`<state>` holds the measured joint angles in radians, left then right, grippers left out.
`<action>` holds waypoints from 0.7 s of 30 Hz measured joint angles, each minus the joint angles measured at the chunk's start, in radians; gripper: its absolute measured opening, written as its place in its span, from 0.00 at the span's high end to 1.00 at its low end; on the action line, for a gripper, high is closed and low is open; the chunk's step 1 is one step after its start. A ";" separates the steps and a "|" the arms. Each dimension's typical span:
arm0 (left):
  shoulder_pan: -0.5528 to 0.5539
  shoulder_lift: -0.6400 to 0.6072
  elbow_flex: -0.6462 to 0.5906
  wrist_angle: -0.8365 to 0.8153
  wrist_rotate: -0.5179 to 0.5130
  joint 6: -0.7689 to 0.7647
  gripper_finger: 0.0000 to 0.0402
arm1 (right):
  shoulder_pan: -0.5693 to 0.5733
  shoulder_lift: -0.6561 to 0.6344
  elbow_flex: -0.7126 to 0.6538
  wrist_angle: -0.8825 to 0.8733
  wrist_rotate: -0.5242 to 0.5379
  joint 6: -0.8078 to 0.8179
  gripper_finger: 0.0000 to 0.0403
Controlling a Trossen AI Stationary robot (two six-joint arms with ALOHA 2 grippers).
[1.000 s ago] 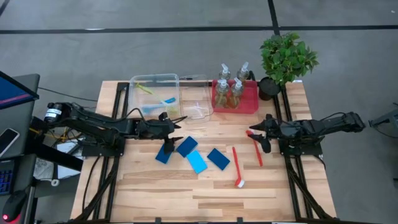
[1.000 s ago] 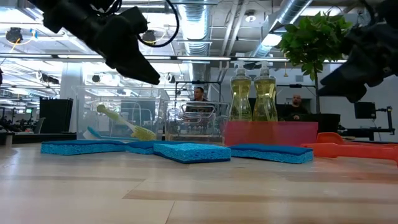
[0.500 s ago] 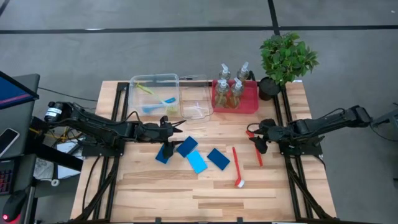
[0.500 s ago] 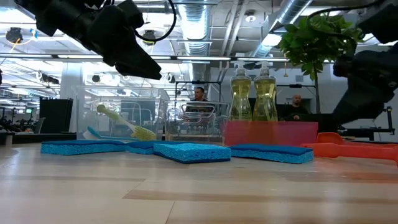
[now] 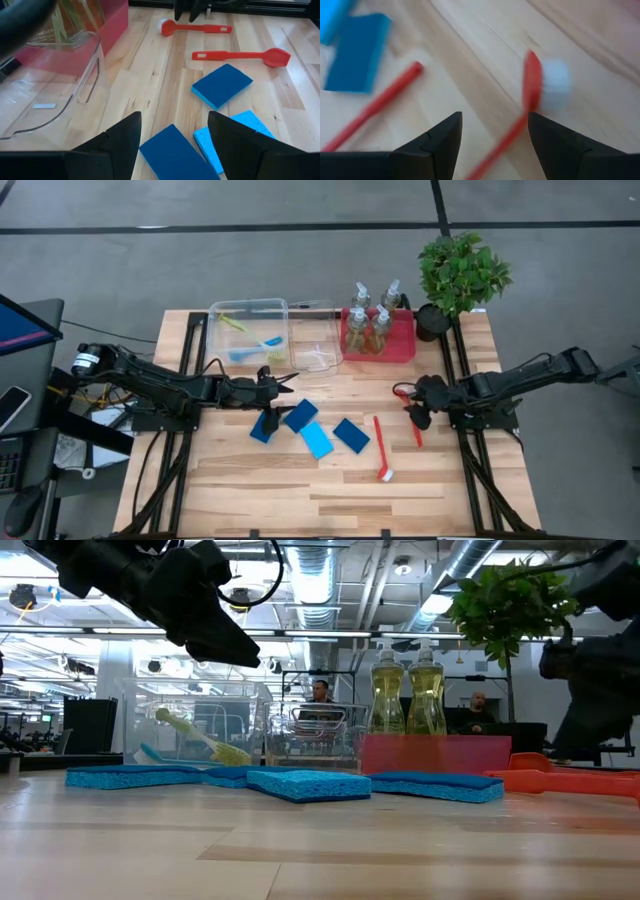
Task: Pick & Place Kitchen Sink Supplies
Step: Put the red dish brush into the white bin
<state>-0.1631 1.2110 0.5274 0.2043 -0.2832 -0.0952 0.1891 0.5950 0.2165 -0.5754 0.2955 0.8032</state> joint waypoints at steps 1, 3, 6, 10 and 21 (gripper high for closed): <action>0.000 0.000 0.000 0.000 0.000 0.000 0.42 | 0.000 0.005 0.000 -0.023 0.000 0.020 0.45; 0.000 0.000 0.000 0.003 0.000 0.000 0.42 | 0.000 0.015 0.000 -0.067 -0.001 0.064 0.45; 0.000 0.000 0.000 0.005 0.000 0.000 0.42 | 0.000 0.029 0.000 -0.091 -0.008 0.108 0.45; 0.000 0.000 0.000 0.007 0.000 0.000 0.42 | 0.000 0.042 0.000 -0.073 -0.012 0.115 0.45; 0.000 0.000 0.000 0.023 0.000 0.000 0.42 | 0.000 0.112 0.000 -0.045 -0.057 0.115 0.48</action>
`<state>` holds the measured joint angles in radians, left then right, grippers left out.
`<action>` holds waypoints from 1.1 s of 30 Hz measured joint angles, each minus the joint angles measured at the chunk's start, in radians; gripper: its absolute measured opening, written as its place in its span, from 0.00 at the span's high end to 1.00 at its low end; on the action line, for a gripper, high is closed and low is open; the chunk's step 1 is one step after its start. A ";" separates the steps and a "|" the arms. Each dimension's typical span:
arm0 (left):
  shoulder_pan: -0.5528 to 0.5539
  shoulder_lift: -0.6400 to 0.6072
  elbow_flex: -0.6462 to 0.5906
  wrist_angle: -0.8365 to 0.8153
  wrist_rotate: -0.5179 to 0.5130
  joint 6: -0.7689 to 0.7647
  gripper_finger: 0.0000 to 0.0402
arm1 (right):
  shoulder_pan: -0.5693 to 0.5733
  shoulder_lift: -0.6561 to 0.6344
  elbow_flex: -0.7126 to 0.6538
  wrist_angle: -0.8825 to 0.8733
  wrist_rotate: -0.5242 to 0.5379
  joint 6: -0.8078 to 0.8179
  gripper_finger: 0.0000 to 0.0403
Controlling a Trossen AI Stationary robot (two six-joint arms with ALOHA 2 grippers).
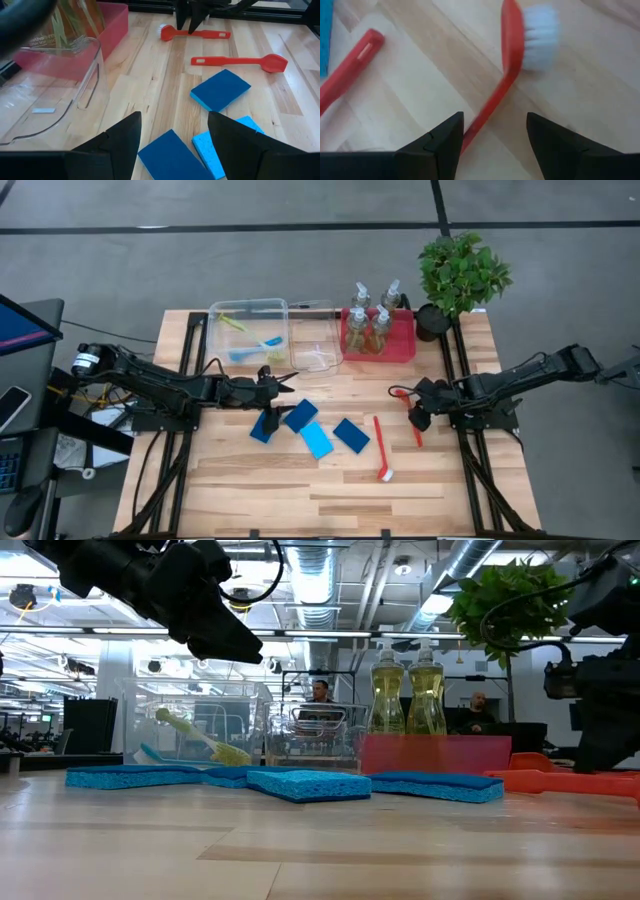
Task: Pick & Place Kitchen Sink Supplies
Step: Put the red dish brush into the white bin
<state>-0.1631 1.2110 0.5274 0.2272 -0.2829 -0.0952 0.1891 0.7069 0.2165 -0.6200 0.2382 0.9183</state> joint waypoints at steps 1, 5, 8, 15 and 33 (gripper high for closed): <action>0.000 0.000 0.000 0.000 0.000 0.000 0.42 | 0.000 0.011 0.000 0.005 -0.006 0.000 0.50; 0.000 0.000 0.000 0.005 0.000 0.000 0.42 | 0.000 0.043 0.002 0.010 -0.011 -0.002 0.59; 0.000 0.000 0.000 0.006 0.000 0.000 0.42 | 0.000 0.053 0.002 0.011 -0.011 -0.024 0.66; 0.000 0.000 0.000 0.007 0.000 0.000 0.42 | 0.000 0.052 0.000 0.064 -0.029 -0.038 0.82; -0.003 0.000 0.000 0.040 0.001 -0.024 0.42 | -0.001 0.051 0.011 0.290 -0.108 -0.319 0.98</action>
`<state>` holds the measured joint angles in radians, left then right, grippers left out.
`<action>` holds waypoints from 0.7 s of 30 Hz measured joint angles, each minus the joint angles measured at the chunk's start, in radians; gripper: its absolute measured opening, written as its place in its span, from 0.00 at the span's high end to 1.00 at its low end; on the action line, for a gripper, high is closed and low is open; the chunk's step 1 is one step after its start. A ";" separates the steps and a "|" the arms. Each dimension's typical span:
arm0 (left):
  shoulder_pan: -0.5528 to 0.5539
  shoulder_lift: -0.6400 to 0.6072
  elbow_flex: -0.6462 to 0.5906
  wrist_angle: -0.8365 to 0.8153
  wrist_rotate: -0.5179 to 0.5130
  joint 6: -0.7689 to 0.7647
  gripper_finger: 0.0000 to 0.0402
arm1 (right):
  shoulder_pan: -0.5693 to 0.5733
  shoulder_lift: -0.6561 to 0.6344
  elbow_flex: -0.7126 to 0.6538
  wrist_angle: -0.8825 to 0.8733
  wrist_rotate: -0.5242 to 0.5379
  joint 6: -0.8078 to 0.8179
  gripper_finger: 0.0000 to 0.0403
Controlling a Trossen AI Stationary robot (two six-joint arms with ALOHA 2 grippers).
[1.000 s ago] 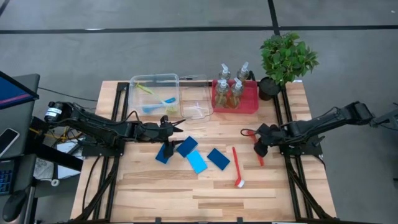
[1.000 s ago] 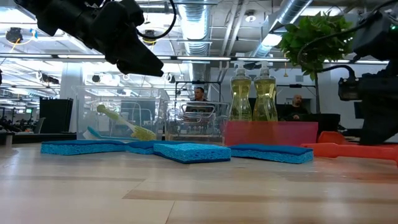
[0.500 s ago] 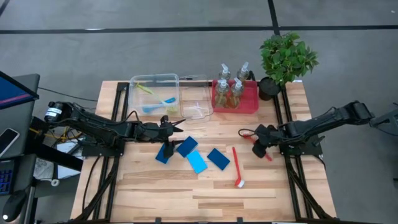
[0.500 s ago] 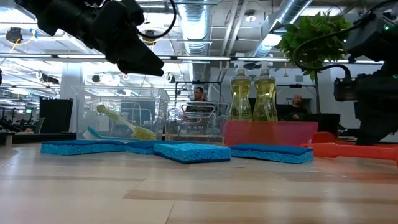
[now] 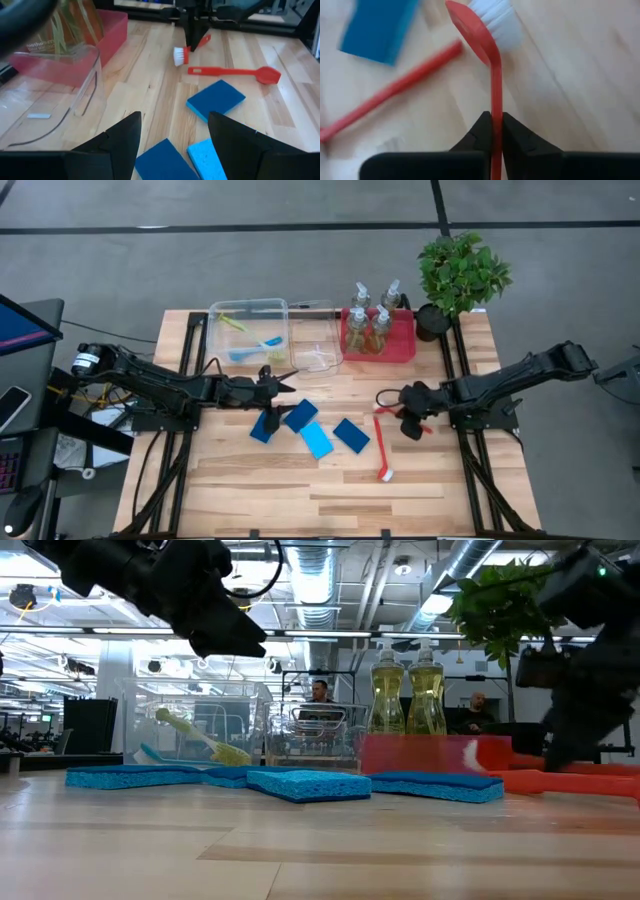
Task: Pick & Place Kitchen Sink Supplies
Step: Put the red dish brush into the white bin
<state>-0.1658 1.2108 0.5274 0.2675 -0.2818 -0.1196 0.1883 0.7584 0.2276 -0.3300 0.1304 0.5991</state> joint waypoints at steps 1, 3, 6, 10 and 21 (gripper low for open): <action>0.000 0.000 0.000 0.008 0.000 -0.001 0.42 | -0.001 0.000 0.011 0.009 0.003 -0.026 0.98; 0.000 0.000 0.000 0.031 0.000 -0.001 0.42 | -0.001 0.000 0.048 0.032 0.023 -0.070 0.96; -0.004 0.000 0.000 0.065 -0.001 -0.001 0.42 | -0.001 0.001 0.103 0.070 0.073 -0.149 0.95; -0.017 0.000 0.000 0.102 -0.001 0.001 0.42 | 0.000 0.002 0.152 0.191 0.158 -0.258 0.98; -0.045 0.118 0.001 0.358 0.004 -0.020 0.42 | 0.008 0.074 0.164 0.613 0.235 -0.389 0.97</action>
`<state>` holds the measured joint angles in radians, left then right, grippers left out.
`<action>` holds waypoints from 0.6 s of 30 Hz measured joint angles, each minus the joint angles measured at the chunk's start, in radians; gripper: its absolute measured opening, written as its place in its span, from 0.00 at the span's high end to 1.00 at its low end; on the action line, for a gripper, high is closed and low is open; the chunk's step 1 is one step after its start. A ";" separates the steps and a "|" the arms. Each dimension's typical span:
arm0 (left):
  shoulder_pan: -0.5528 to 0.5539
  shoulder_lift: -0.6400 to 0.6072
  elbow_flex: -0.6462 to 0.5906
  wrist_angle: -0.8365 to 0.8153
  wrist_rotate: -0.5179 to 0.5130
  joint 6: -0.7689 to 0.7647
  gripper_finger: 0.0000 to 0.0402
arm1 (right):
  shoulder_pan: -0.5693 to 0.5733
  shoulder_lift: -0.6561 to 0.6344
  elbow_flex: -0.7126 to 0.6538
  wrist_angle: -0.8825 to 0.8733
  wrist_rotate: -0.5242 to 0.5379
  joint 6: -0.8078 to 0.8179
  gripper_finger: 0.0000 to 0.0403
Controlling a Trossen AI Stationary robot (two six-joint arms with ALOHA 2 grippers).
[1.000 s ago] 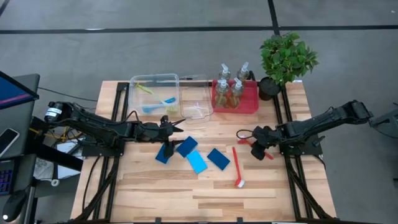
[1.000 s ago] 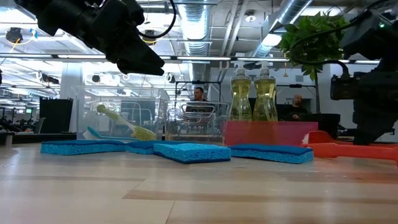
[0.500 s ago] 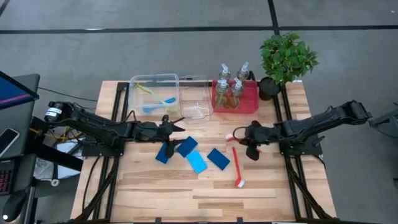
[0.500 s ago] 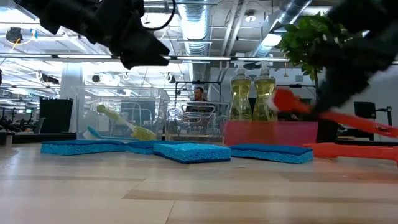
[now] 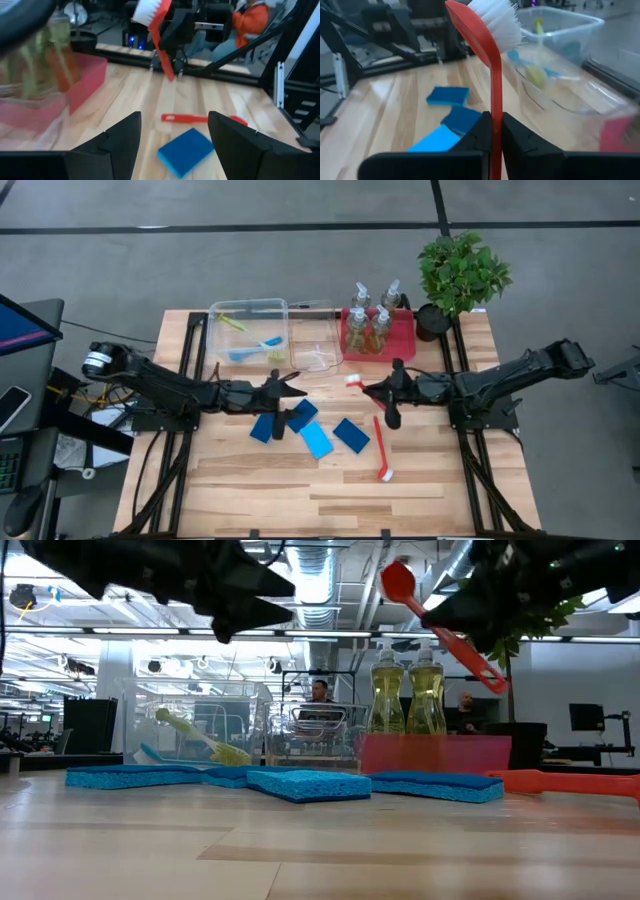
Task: Pick & Place Kitchen Sink Supplies
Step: Put the red dish brush into the white bin
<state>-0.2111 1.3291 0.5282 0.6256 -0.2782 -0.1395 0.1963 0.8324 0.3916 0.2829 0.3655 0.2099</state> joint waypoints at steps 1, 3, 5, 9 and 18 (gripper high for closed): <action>0.000 0.036 0.000 0.054 0.011 0.003 0.42 | 0.000 0.017 0.000 0.036 -0.001 -0.007 0.98; 0.001 0.109 0.000 0.168 0.023 0.019 0.42 | 0.000 0.049 0.000 0.100 -0.011 -0.011 0.98; 0.004 0.173 0.000 0.287 0.025 0.035 0.42 | 0.000 0.080 0.000 0.151 -0.029 -0.012 0.98; 0.030 0.260 0.000 0.453 0.050 0.048 0.42 | 0.000 0.138 0.000 0.259 -0.066 -0.037 0.95; 0.077 0.379 0.080 0.564 0.168 0.036 0.42 | -0.002 0.236 0.001 0.422 -0.107 -0.090 0.97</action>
<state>-0.1339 1.7086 0.6080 1.1900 -0.1104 -0.1032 0.1944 1.0686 0.3924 0.7046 0.2588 0.1200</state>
